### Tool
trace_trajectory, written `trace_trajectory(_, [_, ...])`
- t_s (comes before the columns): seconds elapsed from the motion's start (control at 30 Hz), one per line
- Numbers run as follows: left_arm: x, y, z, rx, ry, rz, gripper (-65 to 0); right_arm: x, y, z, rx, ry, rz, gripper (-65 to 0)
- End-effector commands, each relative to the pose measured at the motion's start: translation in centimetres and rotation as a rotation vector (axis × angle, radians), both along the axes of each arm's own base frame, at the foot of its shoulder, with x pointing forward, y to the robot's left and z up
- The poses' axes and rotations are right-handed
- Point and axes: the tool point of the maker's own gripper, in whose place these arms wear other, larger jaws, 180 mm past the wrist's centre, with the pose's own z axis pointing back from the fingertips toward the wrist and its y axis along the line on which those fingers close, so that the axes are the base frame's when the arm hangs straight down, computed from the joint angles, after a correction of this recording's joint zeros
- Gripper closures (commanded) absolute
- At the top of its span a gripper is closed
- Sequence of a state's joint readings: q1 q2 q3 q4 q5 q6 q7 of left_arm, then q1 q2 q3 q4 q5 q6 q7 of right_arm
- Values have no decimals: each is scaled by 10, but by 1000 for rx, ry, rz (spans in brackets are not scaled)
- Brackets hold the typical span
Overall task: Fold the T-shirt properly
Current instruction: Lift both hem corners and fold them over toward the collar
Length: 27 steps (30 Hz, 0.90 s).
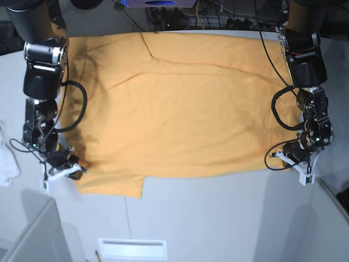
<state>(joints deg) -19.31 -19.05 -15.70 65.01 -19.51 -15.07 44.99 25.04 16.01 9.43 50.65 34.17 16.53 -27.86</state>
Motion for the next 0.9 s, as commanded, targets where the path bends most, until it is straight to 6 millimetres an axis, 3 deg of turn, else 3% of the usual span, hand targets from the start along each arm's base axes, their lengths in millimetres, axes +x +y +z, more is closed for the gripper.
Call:
trace_trajectory(0.0, [15, 7, 28, 24, -70, -1, 0, 17, -5, 31, 3, -88, -8, 0])
trace_trajectory(0.17, [21, -6, 47, 32, -119, -27, 0, 4, -10, 27, 4, -66, -11, 0])
trace_trajectory(0.43, [5, 2, 59, 14, -158, 26, 0, -14, -18, 37, -14, -65, -9, 0])
trace_trajectory(0.67, [-23, -10, 50, 42, -147, -1, 0, -29, -13, 43, -44, -87, 18, 0])
trace_trajectory(0.87, [-24, -15, 68, 69, -196, -21, 0, -28, -11, 56, -62, -124, 29, 0])
